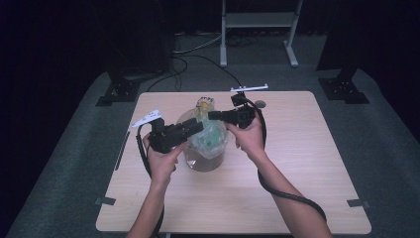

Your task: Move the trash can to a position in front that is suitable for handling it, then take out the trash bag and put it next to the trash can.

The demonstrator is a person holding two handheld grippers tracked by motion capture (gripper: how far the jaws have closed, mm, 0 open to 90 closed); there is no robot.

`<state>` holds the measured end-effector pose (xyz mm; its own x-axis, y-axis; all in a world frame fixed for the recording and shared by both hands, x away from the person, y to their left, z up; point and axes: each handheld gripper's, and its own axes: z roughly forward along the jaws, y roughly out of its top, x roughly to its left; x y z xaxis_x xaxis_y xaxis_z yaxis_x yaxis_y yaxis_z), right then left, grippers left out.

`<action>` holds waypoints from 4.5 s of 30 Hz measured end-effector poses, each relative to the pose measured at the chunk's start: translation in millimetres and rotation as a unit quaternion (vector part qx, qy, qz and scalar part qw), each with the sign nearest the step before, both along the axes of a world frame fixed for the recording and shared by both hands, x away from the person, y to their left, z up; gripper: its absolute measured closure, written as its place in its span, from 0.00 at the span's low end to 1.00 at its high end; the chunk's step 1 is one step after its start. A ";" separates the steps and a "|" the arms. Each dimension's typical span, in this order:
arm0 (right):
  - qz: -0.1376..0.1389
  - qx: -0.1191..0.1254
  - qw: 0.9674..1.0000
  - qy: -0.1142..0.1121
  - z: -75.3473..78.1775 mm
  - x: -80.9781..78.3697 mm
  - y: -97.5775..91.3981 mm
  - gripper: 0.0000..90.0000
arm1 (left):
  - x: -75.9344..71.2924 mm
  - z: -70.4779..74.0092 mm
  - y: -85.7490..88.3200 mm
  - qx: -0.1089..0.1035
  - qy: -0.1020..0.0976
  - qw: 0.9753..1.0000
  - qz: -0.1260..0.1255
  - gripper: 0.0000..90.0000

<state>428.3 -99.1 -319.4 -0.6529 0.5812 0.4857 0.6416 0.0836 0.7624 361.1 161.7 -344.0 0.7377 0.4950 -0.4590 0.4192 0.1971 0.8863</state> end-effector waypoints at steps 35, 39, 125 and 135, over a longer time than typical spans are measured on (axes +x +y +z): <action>-0.049 0.078 0.995 -0.033 55.4 4.5 -55.2 1.00 | 2.8 -0.6 18.0 -0.044 -0.006 0.998 0.036 0.11; -0.054 0.080 0.995 -0.040 64.0 3.4 -61.9 1.00 | 3.8 -1.3 18.0 -0.042 -0.006 0.999 0.034 0.10; -0.148 0.060 0.986 0.048 -49.0 28.7 -132.5 1.00 | 7.2 -5.6 5.7 -0.007 0.003 0.999 0.047 0.09; -0.145 0.051 0.986 0.059 -67.1 27.0 -133.2 0.99 | 6.3 -6.5 0.7 -0.002 0.003 0.999 0.040 0.09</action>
<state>455.3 -232.3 -386.5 -0.4021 0.6787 0.6145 0.7121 -0.1901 0.6758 367.4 162.4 -350.5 0.6924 0.5506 -0.4664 0.4076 0.2348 0.8824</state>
